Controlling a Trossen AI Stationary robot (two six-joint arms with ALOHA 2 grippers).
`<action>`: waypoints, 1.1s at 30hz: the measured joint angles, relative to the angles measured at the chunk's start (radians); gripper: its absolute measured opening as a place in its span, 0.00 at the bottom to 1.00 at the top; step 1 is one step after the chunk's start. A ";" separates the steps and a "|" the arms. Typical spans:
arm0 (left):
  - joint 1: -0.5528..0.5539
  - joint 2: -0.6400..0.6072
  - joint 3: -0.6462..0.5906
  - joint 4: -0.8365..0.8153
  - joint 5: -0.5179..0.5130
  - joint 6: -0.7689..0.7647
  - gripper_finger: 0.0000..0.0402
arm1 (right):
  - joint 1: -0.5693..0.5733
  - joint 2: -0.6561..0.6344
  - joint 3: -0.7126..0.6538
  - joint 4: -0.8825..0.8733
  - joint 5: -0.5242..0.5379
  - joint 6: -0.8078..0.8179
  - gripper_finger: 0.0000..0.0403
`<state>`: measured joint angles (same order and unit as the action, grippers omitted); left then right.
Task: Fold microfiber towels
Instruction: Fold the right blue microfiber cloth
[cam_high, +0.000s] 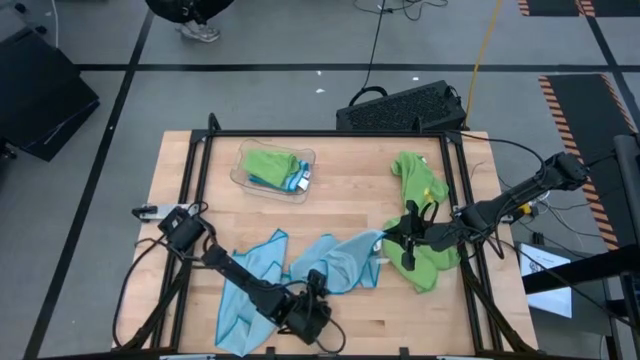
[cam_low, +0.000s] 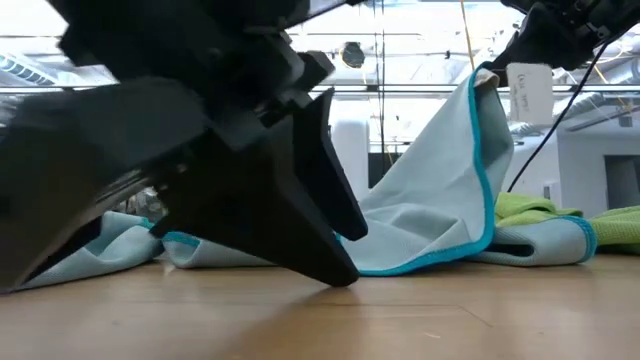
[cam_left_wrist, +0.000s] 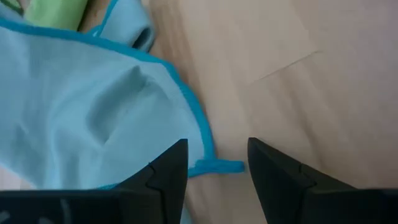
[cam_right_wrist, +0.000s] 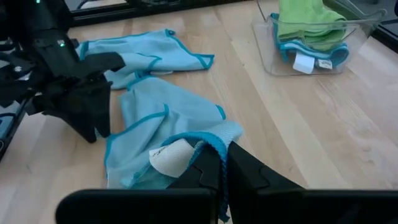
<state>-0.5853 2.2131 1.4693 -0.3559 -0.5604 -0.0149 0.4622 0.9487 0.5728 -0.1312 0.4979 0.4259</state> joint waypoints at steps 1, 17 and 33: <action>0.007 0.000 0.001 -0.009 0.010 -0.011 0.42 | 0.000 0.000 0.000 0.000 0.000 0.000 0.01; 0.022 0.003 -0.002 -0.094 0.011 -0.148 0.20 | 0.000 0.000 0.000 0.000 0.000 0.000 0.01; 0.019 -0.159 -0.011 -0.179 -0.104 -0.083 0.01 | 0.000 0.003 0.000 0.000 0.000 0.000 0.01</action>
<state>-0.5659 2.0543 1.4582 -0.5348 -0.6645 -0.0982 0.4622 0.9515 0.5732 -0.1313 0.4974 0.4255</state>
